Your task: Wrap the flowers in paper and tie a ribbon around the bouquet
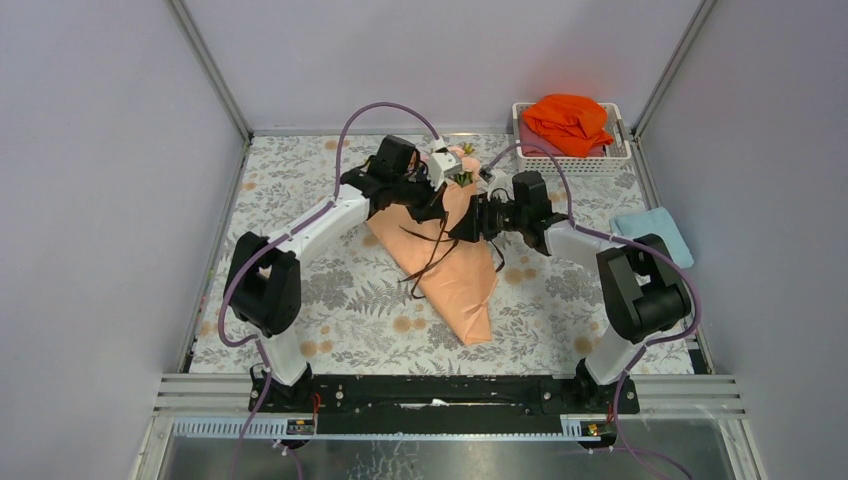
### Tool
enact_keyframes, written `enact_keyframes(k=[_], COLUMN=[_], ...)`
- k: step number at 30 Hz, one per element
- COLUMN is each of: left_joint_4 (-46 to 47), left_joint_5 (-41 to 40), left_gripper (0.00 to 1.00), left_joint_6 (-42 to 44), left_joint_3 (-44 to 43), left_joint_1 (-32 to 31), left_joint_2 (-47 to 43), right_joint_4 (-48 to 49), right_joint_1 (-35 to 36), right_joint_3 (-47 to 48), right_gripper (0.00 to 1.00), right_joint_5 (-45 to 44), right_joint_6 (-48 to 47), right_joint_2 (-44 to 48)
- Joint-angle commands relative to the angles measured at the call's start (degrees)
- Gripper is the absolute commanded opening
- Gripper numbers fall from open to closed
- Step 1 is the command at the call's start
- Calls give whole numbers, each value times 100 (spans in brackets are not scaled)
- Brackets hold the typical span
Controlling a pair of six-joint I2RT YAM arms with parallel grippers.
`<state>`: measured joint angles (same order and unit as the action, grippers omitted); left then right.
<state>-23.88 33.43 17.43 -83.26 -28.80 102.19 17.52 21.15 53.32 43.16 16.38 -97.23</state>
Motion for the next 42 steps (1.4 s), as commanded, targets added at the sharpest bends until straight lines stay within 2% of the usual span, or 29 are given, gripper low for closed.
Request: enact_keyframes(k=[1, 7, 8, 11, 13, 14, 16, 17, 18, 21, 24, 32, 36, 42], left_joint_4=[299, 270, 271, 244, 159, 71, -268, -412, -501, -322, -78, -104, 254, 311], left_joint_5=[290, 496, 553, 601, 532, 443, -58, -320, -562, -1143, -1250, -144, -2, -197], left_gripper=[0, 0, 0, 0, 0, 13, 56, 66, 69, 71, 69, 68, 64, 59], left_joint_6=[-135, -228, -252, -228, -79, 92, 728, 1054, 1306, 1860, 2329, 3664, 4365, 4626], left_joint_3=[-153, -217, -218, -208, -166, -140, -125, -103, -52, 278, 620, 886, 1265, 1282], left_joint_1=[50, 119, 146, 255, 357, 418, 449, 447, 445, 503, 570, 1010, 987, 815], left_joint_2=[-151, -129, -139, -147, -128, -104, 12, 80, 136, 160, 65, 95, 87, 299], right_joint_4=[490, 408, 402, 396, 410, 410, 346, 289, 237, 195, 196, 52, 22, 6], right_joint_1=[158, 307, 311, 303, 294, 294, 294, 294, 281, 201, 147, 131, 134, 135], right_joint_3=[61, 339, 364, 387, 373, 372, 427, 466, 513, 618, 704, 839, 836, 842], right_gripper=[52, 50, 44, 11, 0, 0, 0, 0, 0, 0, 0, 0, 0, 0], right_joint_5=[-401, -753, -802, -1020, -1159, -1211, -1295, -1339, -1393, -1524, -1595, -1526, -1504, -1476], right_joint_6=[-441, -594, -592, -509, -472, -446, -404, -389, -356, -159, 19, 78, 79, 96], right_joint_2=[-65, -374, -402, -400, -316, -280, -238, -235, -242, -299, -380, -543, -560, -568])
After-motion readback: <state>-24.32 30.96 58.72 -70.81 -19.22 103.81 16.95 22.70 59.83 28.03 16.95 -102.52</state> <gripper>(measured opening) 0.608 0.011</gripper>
